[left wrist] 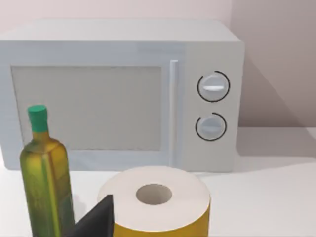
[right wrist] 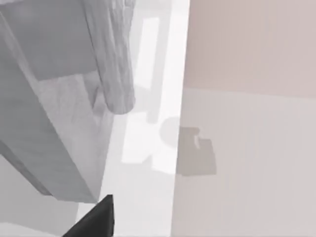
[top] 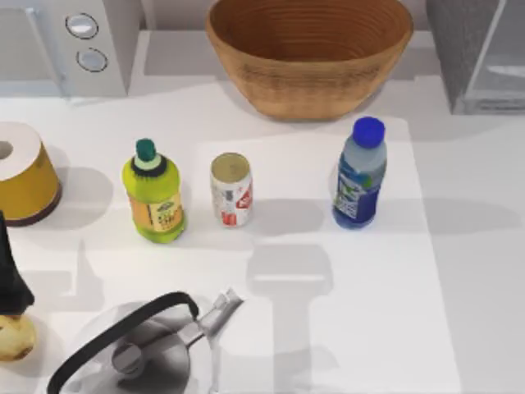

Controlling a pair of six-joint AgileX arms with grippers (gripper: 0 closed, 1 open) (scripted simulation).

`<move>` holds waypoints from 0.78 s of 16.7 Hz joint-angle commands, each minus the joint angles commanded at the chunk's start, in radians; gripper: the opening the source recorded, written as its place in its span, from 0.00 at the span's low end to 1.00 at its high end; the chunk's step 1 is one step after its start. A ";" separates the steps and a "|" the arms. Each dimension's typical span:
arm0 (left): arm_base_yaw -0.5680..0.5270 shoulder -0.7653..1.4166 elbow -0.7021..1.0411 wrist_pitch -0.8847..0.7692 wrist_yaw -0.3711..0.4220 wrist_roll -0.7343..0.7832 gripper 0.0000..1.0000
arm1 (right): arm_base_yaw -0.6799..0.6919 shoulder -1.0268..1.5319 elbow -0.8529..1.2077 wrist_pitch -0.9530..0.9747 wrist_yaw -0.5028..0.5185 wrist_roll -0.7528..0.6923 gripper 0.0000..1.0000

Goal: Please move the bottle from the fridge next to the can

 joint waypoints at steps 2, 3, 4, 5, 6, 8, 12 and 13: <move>0.000 0.000 0.000 0.000 0.000 0.000 1.00 | 0.109 0.003 -0.005 0.142 0.028 0.178 1.00; 0.000 0.000 0.000 0.000 0.000 0.000 1.00 | 0.163 0.004 -0.007 0.214 0.043 0.268 1.00; 0.000 0.000 0.000 0.000 0.000 0.000 1.00 | 0.215 0.005 -0.011 0.286 0.058 0.357 1.00; 0.000 0.000 0.000 0.000 0.000 0.000 1.00 | 0.266 0.006 -0.014 0.358 0.072 0.443 1.00; 0.000 0.000 0.000 0.000 0.000 0.000 1.00 | 0.313 0.007 -0.016 0.427 0.085 0.526 1.00; 0.000 0.000 0.000 0.000 0.000 0.000 1.00 | 0.397 0.010 -0.020 0.550 0.107 0.674 1.00; 0.000 0.000 0.000 0.000 0.000 0.000 1.00 | 0.501 0.013 -0.023 0.713 0.130 0.853 1.00; 0.000 0.000 0.000 0.000 0.000 0.000 1.00 | 0.513 0.013 -0.023 0.731 0.132 0.872 1.00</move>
